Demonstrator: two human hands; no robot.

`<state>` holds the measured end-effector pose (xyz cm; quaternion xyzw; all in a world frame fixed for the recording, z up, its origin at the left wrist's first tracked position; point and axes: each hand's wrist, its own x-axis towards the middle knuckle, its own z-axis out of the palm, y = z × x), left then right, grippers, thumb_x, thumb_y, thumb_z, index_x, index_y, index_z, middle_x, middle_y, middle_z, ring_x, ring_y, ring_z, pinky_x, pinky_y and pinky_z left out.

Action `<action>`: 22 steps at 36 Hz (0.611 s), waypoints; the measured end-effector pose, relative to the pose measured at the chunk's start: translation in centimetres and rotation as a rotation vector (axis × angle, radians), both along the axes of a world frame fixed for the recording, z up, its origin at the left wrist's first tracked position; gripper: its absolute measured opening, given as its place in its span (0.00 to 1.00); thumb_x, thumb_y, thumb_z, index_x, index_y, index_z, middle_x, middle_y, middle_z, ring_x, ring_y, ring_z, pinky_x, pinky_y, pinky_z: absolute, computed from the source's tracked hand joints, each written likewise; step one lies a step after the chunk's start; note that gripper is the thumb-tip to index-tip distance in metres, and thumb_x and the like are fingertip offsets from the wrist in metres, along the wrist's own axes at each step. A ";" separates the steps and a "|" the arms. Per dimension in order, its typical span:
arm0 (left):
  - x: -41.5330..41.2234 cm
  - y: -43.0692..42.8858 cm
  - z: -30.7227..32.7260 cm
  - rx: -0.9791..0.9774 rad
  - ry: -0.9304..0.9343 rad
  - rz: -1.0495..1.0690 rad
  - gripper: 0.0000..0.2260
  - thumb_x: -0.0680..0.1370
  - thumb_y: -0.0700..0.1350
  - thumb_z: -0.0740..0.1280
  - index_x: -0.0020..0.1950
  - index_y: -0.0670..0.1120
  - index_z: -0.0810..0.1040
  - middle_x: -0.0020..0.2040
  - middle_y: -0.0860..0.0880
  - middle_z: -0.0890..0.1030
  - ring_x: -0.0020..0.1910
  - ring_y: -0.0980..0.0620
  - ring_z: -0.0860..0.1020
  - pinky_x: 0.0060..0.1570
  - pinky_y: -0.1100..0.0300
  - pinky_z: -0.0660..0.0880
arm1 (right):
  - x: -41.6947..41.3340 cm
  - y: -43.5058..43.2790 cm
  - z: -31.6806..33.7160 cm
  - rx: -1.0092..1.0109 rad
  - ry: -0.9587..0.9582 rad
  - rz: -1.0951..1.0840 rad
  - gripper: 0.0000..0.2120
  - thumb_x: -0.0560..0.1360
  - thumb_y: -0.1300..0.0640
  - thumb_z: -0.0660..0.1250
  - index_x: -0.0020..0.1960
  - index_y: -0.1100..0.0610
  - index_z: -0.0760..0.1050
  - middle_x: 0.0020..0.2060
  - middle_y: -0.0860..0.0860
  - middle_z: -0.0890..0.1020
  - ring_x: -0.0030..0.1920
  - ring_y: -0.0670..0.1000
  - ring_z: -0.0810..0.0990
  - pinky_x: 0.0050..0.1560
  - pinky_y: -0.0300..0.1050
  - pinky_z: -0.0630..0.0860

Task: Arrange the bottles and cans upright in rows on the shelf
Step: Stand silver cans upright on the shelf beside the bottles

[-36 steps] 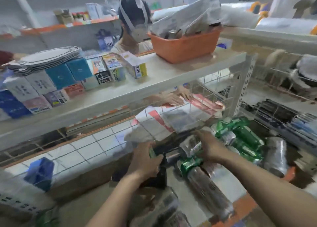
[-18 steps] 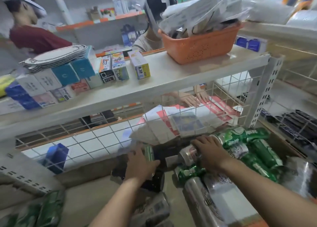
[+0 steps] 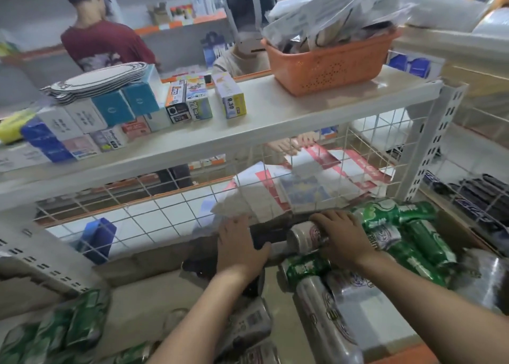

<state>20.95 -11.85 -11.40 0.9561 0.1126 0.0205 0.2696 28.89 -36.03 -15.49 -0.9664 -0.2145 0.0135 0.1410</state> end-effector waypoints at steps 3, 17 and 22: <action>0.3 -1.8 1.5 -0.088 0.015 -0.091 0.28 0.74 0.56 0.71 0.71 0.55 0.67 0.68 0.52 0.67 0.69 0.50 0.67 0.67 0.55 0.68 | 0.2 -0.3 0.8 0.115 0.005 -0.079 0.37 0.64 0.42 0.74 0.72 0.44 0.70 0.66 0.47 0.77 0.67 0.55 0.73 0.69 0.56 0.67; 2.1 -6.1 4.3 -0.589 -0.022 -0.353 0.30 0.71 0.41 0.79 0.66 0.55 0.68 0.56 0.54 0.81 0.49 0.71 0.80 0.47 0.73 0.76 | -1.7 -0.6 10.5 0.954 0.251 -0.160 0.27 0.63 0.55 0.84 0.59 0.47 0.78 0.50 0.43 0.86 0.48 0.40 0.84 0.50 0.42 0.79; 2.5 -7.4 3.8 -0.695 -0.099 -0.288 0.28 0.70 0.32 0.78 0.65 0.52 0.75 0.55 0.54 0.86 0.56 0.55 0.84 0.49 0.61 0.81 | -2.8 0.6 10.4 0.865 0.384 -0.181 0.28 0.63 0.49 0.84 0.60 0.46 0.79 0.52 0.39 0.83 0.53 0.40 0.81 0.51 0.37 0.79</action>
